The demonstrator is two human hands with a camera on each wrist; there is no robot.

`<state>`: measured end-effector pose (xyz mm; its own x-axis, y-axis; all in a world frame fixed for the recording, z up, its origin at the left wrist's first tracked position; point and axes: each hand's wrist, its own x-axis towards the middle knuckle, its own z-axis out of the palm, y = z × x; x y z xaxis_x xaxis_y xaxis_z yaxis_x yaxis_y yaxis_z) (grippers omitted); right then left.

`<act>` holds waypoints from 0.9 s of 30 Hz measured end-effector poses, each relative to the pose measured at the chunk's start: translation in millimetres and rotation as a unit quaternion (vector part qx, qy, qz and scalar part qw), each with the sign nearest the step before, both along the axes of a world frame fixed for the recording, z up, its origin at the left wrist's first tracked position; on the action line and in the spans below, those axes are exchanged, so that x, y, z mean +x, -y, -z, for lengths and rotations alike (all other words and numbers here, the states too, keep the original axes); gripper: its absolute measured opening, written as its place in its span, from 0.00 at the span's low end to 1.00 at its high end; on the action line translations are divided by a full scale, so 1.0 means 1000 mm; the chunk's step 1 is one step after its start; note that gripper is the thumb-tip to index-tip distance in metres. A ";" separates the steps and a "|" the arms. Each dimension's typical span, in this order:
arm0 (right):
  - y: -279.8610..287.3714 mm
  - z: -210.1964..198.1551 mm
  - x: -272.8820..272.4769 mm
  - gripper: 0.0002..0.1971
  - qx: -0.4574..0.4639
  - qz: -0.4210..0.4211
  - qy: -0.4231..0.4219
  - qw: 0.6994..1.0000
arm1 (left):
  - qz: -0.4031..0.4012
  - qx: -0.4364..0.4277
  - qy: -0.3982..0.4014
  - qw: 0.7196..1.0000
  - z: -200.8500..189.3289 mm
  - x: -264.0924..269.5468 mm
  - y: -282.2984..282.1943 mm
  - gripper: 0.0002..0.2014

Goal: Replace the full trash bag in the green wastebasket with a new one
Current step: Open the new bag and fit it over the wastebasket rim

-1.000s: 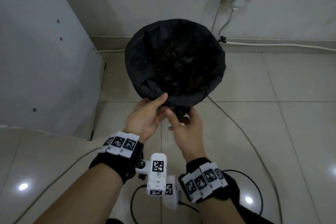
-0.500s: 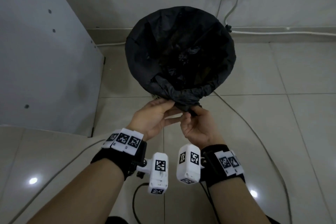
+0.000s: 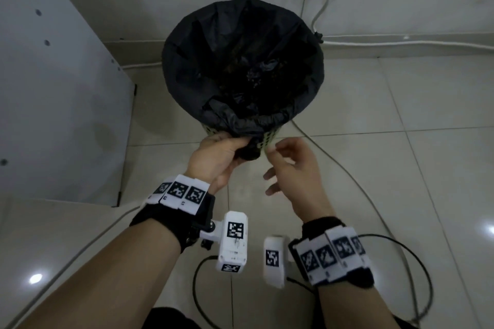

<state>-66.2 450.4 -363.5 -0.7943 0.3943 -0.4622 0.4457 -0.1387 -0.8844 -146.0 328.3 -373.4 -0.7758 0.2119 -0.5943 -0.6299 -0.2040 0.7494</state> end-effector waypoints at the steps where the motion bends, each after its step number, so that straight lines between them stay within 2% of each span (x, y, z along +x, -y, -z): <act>1: 0.003 0.000 0.004 0.12 0.080 -0.001 -0.061 0.995 | -0.017 -0.005 -0.006 1.000 0.000 -0.002 0.002 0.11; 3: 0.015 0.006 0.005 0.19 0.232 -0.069 -0.139 0.960 | -0.035 -0.027 -0.030 0.999 -0.001 -0.005 0.006 0.07; 5: 0.027 0.014 -0.003 0.24 0.300 -0.104 -0.170 0.933 | -0.035 -0.055 -0.049 0.997 -0.001 -0.005 0.010 0.06; 9: 0.030 0.017 -0.020 0.11 0.307 -0.068 -0.200 0.928 | 0.009 -0.090 -0.073 0.993 0.000 -0.006 0.022 0.04; 10: 0.030 0.014 -0.023 0.07 0.277 -0.059 -0.183 0.941 | 0.021 -0.084 -0.072 0.994 -0.002 -0.008 0.025 0.03; 11: 0.028 0.013 -0.026 0.05 0.204 -0.038 -0.161 0.965 | 0.032 -0.071 -0.064 0.995 -0.003 -0.009 0.028 0.04; 12: 0.026 0.010 -0.030 0.04 0.086 -0.011 -0.132 0.987 | 0.039 -0.055 -0.052 0.996 -0.003 -0.010 0.030 0.06; 13: 0.023 0.009 -0.033 0.05 -0.067 0.014 -0.100 0.993 | 0.043 -0.042 -0.043 0.997 -0.003 -0.010 0.033 0.08; 14: 0.020 0.006 -0.034 0.07 -0.219 0.031 -0.062 0.973 | 0.047 -0.033 -0.039 0.998 -0.002 -0.008 0.034 0.09; 15: 0.016 0.004 -0.033 0.07 -0.346 0.041 -0.021 0.937 | 0.051 -0.027 -0.036 0.998 -0.001 -0.006 0.035 0.10; 17: 0.012 0.007 -0.031 0.04 -0.490 0.051 0.051 0.869 | 0.066 0.005 -0.012 0.998 -0.001 0.000 0.032 0.12; 19: 0.012 0.013 -0.029 0.08 -0.533 0.049 0.076 0.841 | 0.071 0.049 0.023 0.996 -0.005 0.005 0.029 0.13; 21: 0.011 0.017 -0.030 0.07 -0.530 0.048 0.099 0.841 | 0.089 0.069 0.035 0.993 -0.006 0.005 0.027 0.14; 27: 0.007 0.014 -0.029 0.09 -0.383 0.031 0.146 0.912 | 0.144 0.041 -0.010 0.989 -0.001 0.001 0.027 0.12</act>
<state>-95.1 443.2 -377.5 -0.5810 -0.0922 -0.8087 0.6159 -0.6994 -0.3627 -144.8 301.2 -372.3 -0.6878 0.4733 -0.5504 -0.6553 -0.0788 0.7512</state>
